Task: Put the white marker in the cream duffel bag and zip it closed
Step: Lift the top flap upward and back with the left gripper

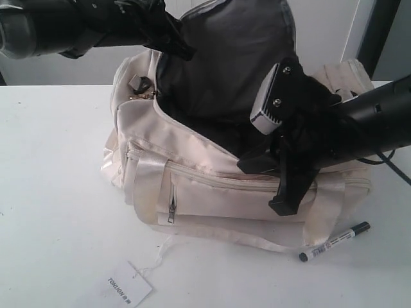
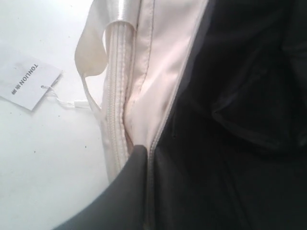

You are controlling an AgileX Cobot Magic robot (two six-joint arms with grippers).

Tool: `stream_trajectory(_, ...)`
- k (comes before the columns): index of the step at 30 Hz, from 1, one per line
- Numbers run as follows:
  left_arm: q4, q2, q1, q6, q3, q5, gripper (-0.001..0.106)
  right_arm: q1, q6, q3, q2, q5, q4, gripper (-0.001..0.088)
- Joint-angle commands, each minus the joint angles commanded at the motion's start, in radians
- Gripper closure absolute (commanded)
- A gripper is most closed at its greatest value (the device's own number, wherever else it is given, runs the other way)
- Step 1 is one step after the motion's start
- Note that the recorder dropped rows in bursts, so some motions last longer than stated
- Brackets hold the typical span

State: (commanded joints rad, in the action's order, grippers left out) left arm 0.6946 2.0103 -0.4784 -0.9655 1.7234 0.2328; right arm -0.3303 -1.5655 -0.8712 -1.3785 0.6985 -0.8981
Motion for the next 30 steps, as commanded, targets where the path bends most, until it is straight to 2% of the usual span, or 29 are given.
stream_trajectory(5,0.0,0.013,0.0,0.0,0.0,0.016,0.105,0.0,0.0,0.0,0.0,-0.004,0.005,0.0868)
stream_trajectory(9,0.0,0.013,0.0,0.0,0.0,-0.02,0.105,0.0,-0.004,0.0,0.0,-0.007,0.007,0.0868)
stream_trajectory(14,0.0,0.013,0.0,-0.002,0.0,-0.06,0.105,0.0,-0.038,0.0,0.0,0.007,0.093,0.0868)
stream_trajectory(17,0.0,0.009,0.0,-0.002,0.0,-0.126,0.105,0.0,-0.04,0.0,0.0,0.012,0.122,0.0868)
stream_trajectory(22,-0.013,-0.023,0.012,-0.002,0.0,-0.321,0.105,0.0,-0.088,0.0,0.0,0.05,0.178,0.0868)
stream_trajectory(30,-0.042,-0.068,0.084,0.013,0.0,-0.483,0.105,0.0,-0.139,0.0,0.0,0.088,0.172,0.0868)
